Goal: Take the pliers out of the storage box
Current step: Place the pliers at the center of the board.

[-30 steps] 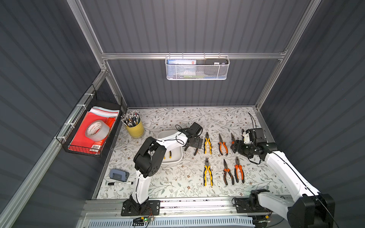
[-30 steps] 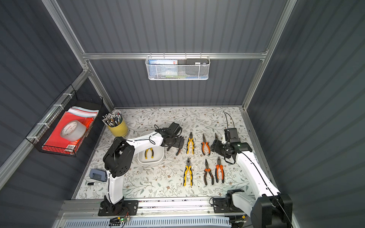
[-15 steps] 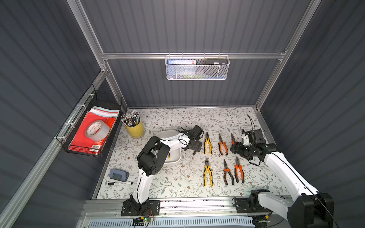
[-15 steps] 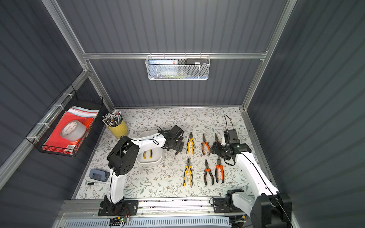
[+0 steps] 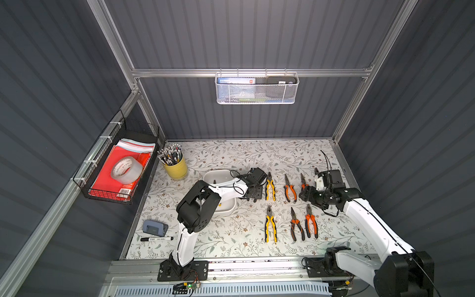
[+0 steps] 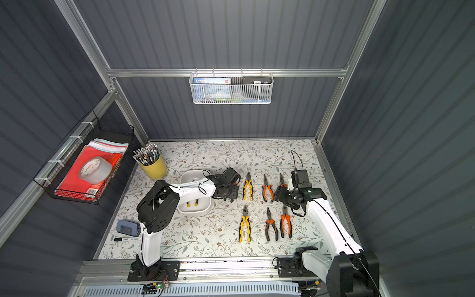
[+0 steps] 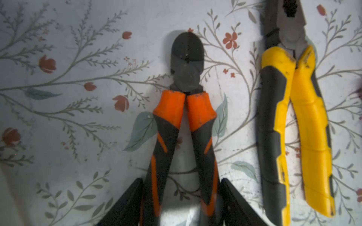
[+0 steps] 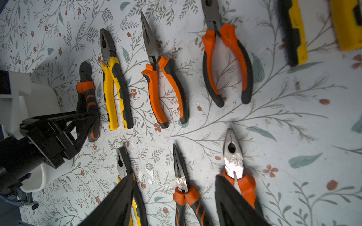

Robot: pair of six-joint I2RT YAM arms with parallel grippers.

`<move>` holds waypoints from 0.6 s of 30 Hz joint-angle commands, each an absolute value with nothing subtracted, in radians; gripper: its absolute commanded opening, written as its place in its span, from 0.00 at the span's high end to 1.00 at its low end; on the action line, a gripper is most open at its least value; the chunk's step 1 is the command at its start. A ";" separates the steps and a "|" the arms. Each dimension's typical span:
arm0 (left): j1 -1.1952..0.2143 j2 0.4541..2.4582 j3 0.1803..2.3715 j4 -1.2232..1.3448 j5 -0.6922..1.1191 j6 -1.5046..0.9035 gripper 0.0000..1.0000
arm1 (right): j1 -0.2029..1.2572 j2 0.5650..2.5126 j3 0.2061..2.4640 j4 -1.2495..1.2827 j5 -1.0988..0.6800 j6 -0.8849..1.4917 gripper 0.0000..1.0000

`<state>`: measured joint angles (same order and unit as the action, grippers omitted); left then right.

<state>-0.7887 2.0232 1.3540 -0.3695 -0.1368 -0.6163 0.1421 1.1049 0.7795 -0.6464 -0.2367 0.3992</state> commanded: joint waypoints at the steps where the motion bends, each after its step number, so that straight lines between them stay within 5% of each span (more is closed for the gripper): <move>1: -0.793 2.049 1.320 -0.422 -0.064 -0.718 0.50 | 0.144 1.083 0.773 -0.642 -0.247 0.387 0.31; 11: -0.771 2.128 1.410 -0.445 -0.079 -0.742 0.53 | 0.144 1.058 0.768 -0.641 -0.247 0.380 0.31; 14: -0.759 2.127 1.424 -0.453 -0.103 -0.743 0.22 | 0.144 1.060 0.769 -0.641 -0.246 0.376 0.31; 18: -0.759 2.106 1.448 -0.464 -0.158 -0.750 0.11 | 0.144 1.058 0.765 -0.639 -0.229 0.379 0.31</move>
<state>-0.7696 2.0712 1.4406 -0.3809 -0.1307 -0.7311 0.1421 1.0698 0.7780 -0.6430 -0.2409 0.3923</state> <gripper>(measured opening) 0.883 0.692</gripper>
